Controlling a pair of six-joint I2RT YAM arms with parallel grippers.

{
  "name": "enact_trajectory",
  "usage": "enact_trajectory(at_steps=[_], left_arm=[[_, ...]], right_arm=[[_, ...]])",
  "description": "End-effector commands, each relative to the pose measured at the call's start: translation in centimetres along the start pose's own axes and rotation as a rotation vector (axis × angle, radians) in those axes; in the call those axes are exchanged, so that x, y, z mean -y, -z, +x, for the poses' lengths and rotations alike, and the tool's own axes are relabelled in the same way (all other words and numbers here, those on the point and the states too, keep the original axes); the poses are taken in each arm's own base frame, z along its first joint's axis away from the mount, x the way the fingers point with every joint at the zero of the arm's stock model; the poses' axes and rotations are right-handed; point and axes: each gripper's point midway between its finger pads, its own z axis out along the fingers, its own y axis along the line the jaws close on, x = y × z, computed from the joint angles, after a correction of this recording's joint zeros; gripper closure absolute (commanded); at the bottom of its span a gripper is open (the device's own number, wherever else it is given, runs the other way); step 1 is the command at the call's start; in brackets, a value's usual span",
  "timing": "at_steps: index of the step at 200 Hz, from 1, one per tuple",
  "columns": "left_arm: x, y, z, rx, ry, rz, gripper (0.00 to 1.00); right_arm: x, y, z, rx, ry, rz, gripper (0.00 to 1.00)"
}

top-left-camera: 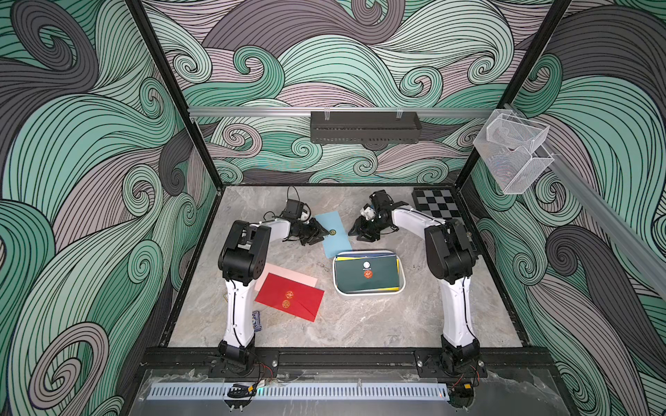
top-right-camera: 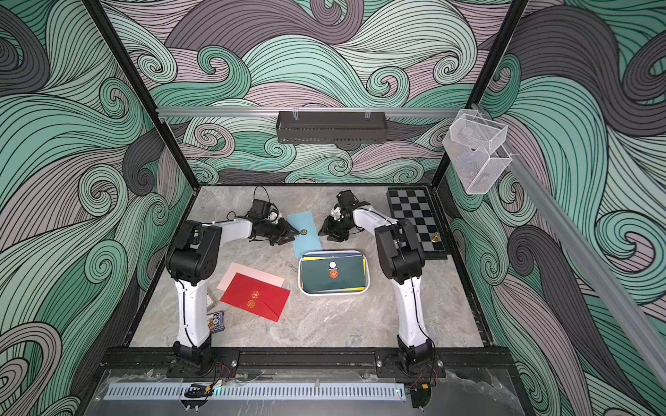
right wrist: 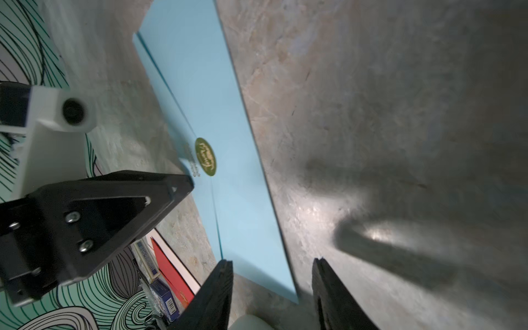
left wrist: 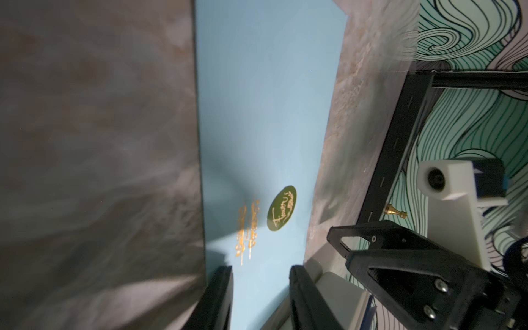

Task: Put the sealed envelopes into the storage box
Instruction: Adjust the envelope at the center of the board.

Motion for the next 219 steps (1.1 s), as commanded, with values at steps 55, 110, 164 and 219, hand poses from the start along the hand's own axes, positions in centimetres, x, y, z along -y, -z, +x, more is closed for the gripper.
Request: enact_trajectory(at_steps=[55, 110, 164, 219], left_arm=[[-4.4, 5.3, 3.4, 0.034, -0.017, -0.161, 0.61], [-7.8, 8.4, -0.5, 0.132, 0.081, -0.229, 0.58], [-7.7, 9.3, -1.2, 0.135, 0.088, -0.260, 0.58], [-7.3, 10.8, 5.9, 0.099, 0.097, -0.227, 0.57]], right_arm=[[-2.2, -4.9, 3.6, -0.114, 0.052, 0.025, 0.51], [-10.3, -6.3, 6.9, -0.200, 0.198, -0.144, 0.51], [-9.4, -1.5, 0.7, -0.004, 0.243, -0.110, 0.50], [-10.6, -2.6, -4.9, 0.082, 0.269, -0.152, 0.51]])
